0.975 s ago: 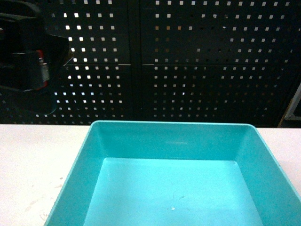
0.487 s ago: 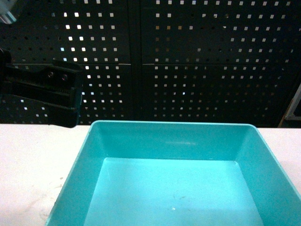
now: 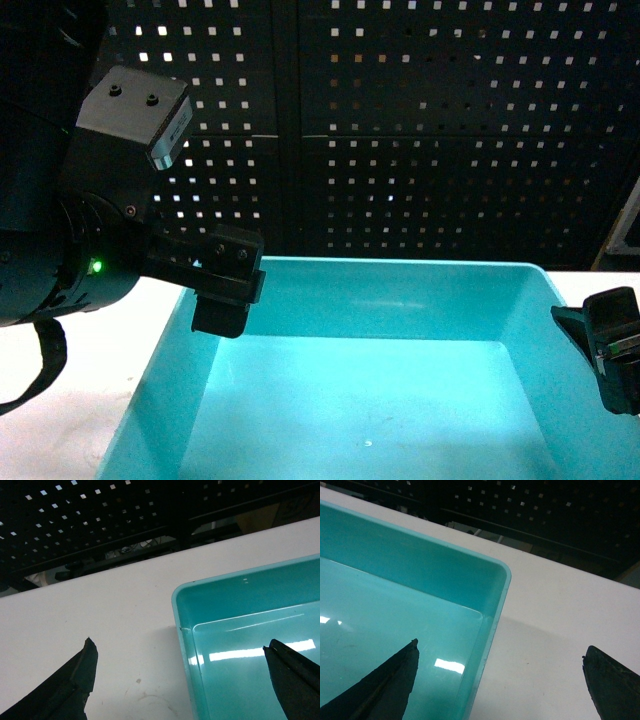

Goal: Stack blue boxes stably on right

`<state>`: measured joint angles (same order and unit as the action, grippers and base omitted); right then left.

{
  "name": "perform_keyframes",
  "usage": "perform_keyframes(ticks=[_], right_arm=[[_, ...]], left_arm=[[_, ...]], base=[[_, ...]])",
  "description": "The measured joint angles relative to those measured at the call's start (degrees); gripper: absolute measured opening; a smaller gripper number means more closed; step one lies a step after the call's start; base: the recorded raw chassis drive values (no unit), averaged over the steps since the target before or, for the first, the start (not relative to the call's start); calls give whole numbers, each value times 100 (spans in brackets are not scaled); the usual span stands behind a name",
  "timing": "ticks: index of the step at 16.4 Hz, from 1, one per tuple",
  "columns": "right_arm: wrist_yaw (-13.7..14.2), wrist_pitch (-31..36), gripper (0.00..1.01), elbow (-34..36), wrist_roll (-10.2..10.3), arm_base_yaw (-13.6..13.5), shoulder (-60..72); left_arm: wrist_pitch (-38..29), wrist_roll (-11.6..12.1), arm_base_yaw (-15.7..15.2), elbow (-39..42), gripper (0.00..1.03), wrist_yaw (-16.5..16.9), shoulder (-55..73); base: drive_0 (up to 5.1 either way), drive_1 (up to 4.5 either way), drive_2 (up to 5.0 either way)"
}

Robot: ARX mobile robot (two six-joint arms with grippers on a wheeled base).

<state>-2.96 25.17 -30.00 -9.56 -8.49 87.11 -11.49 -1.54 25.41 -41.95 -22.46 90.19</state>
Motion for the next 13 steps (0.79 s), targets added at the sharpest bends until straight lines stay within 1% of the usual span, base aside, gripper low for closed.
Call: perform_keyframes(ticks=[5,8,9,10,13], right_arm=[[7,149,98,72,24,37,175],[9,227,98,166,48,35,319],[22,391,98,269,55,55,461],[155,669,98,549,61,-111,704],[190,885,98,732,146,-240,837]], left_arm=[[-90,-31,-2,66,98,-127,96],[-98,-157,-7,131,98,-155,210],[-153,-282,-7,214,98,-170,326],[-282,-529,-7,367,98,-199,466],[-181,-769,7,446,98,-232,595]], base=[[0,0,0],[0,0,0],[0,0,0],[0,0,0],[0,0,0]])
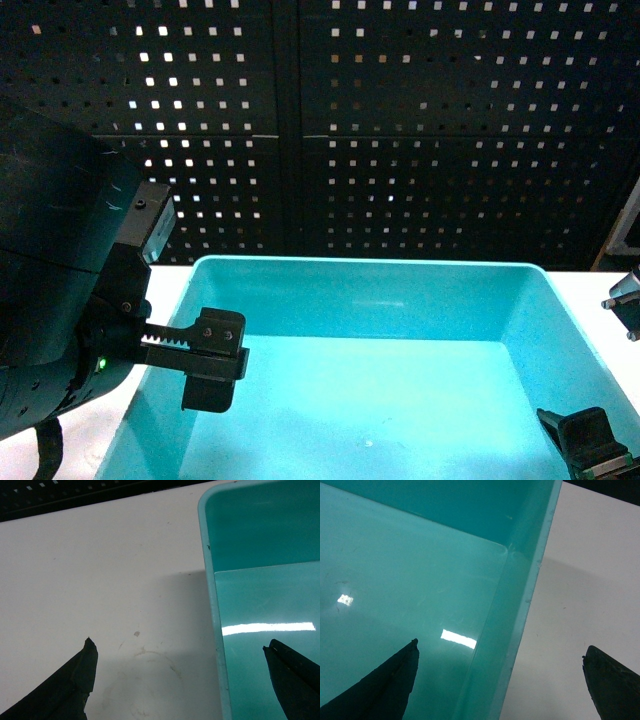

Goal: Stack blue boxes stably on right

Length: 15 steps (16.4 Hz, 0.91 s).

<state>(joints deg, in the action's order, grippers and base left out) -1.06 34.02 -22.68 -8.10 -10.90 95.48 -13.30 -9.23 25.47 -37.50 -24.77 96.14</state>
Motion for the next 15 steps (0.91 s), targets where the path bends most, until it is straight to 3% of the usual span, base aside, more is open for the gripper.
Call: perform_keyframes(ticks=[3,7,15], right_arm=[[55,94,98,83,92,-55,48],[140,205,98,170,170,-168,94],[337,380,98,308,378,-212,205]], left_arm=[[15,-348,26,22,98,-94,15],[415,-940,103,24,98,144,15],[522,-1416,227,197,98,190,28]], base=[[0,0,0],[0,0,0],[0,0,0]])
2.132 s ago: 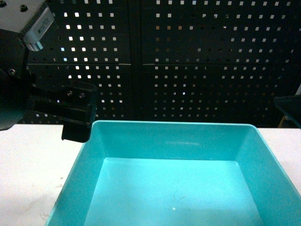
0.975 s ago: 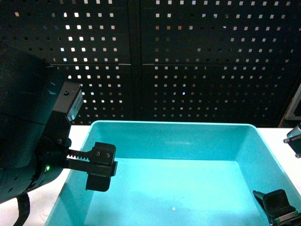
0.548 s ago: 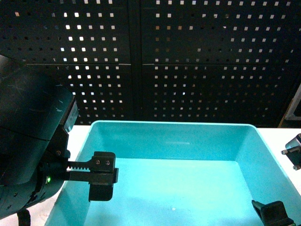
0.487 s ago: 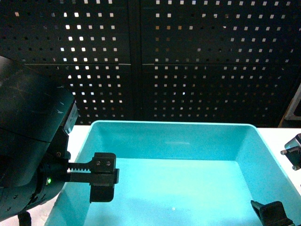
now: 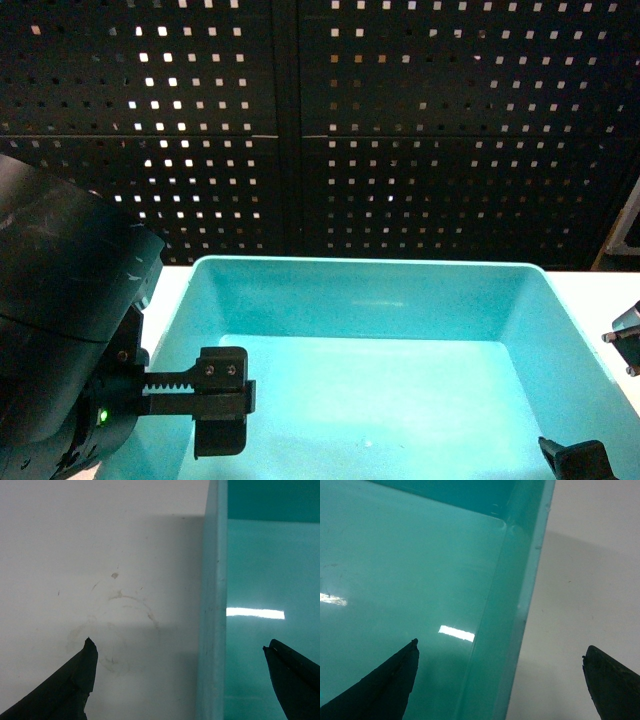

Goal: Stack blue boxes stably on right

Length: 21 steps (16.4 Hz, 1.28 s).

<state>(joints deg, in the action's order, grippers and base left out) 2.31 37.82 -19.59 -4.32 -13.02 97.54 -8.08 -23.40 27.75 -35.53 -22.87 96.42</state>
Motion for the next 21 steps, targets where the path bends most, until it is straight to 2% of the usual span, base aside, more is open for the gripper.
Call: perform_keyframes(ticks=[1,2,9,10,12,14,17,18,21], right_arm=[[35,9,98,9,11,2,0],[35,28,90,31,33,11,0],[24,197,28,205,144,26,-28],[-13,225,19,249,275,24,-50],[-79,269,8,295,765,-59,-57],[-11,267,7,330,955,-170,-96],[101,251,7,352,1082,-361,-125],[114,271,7,365,1086,-387,-125],[111,420,7,452,1095,-378,-111]], left_arm=[[15,-44,22,33,98,-4,0],[33,-63,37,57,98,-2,0],[365,-411,234,131,98,-4,-72],[382,-479,284,131,98,-4,-111],[407,-619,341,125,98,-2,-155],[374,-719,393,127,98,-35,-155],[352,-890,420,195,98,-116,-136],[374,-920,428,238,94,-192,-118],[240,-903,439,289,66,-387,-94]], base=[[0,0,0],[0,0,0],[0,0,0],[0,0,0],[0,0,0],[0,0,0],[0,0,0],[0,0,0],[0,0,0]])
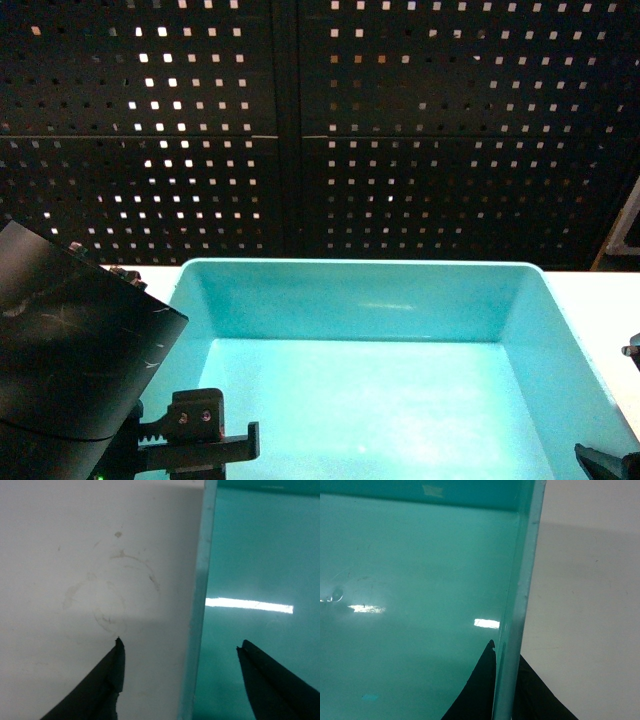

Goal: Stack blue boxes stably on right

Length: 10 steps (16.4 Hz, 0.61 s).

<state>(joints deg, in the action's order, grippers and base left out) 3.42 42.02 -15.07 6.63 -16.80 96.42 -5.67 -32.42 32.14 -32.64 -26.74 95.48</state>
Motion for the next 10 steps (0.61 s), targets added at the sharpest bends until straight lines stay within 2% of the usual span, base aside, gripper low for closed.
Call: perform_keyframes(ticks=[4,6,7,9,10], right_arm=[[-7,153,7,96,-4,35,26],[0,164,7,116,-2,9,26],[52,114,7,105,2,-52,15],[192,81,7,129,52,-179,-39],[195,72,7,166,114,-192,-101]], left_arm=[[-142,293,37,2,29,-214,0],[-118,372,76,11,10,-201,0],[-153,428,81,57,2,-70,-9],[-251,444,83,118,2,-77,-31],[-332,535,103,149,2,-101,-50]], base=[[0,0,0],[0,0,0],[0,0,0],[0,0,0],[0,0,0]])
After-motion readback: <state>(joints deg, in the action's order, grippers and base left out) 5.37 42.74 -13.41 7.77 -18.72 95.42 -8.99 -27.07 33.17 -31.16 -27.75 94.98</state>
